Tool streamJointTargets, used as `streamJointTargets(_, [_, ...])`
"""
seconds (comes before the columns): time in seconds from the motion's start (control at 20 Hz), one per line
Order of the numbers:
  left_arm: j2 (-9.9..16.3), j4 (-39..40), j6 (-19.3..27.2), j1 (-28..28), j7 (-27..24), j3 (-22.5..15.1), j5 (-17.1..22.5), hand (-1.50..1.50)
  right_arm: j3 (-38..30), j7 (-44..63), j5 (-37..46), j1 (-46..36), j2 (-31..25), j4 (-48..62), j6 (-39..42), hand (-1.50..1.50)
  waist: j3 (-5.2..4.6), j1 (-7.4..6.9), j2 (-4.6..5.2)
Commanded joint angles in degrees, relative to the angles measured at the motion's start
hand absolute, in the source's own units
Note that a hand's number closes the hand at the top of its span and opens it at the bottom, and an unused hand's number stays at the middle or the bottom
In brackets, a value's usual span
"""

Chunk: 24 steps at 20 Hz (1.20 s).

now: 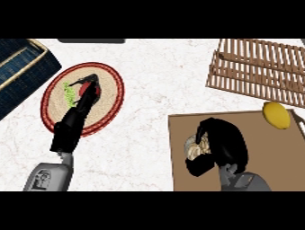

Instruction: Pick the cupcake from the tray and place it in the tiered shelf

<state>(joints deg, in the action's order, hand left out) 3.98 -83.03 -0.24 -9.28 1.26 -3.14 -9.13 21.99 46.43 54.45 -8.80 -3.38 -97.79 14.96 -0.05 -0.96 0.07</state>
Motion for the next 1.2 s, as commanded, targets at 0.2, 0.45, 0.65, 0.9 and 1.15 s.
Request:
streamJointTargets(0.2, [0.3,0.5,0.2,-3.4,1.8,1.4,0.2,0.0,12.3,18.1,-1.4,-12.0,3.3,6.3,-19.4,1.5,0.06,0.22,-0.03])
streamJointTargets(0.45, [-0.3,2.4,0.2,-4.0,1.0,1.4,0.4,0.0,12.6,21.5,-0.6,-17.8,3.3,-0.1,-31.8,1.5,0.04,0.08,-0.05])
streamJointTargets(0.65, [0.6,1.6,-0.6,-0.6,-1.1,1.5,0.6,0.0,13.5,28.6,5.4,-22.2,3.4,-7.1,-27.9,1.5,-0.02,0.66,-0.38])
streamJointTargets(0.9, [0.0,3.7,0.1,-0.6,-2.5,1.6,0.1,0.0,10.7,32.6,12.5,-24.3,3.3,-10.9,-22.5,1.5,-0.04,1.56,-0.44])
streamJointTargets(1.15, [-2.0,3.0,3.1,-1.7,-1.2,0.4,-1.9,0.0,6.0,35.1,17.9,-31.8,3.3,-12.3,-13.4,1.5,-0.06,1.8,-0.53])
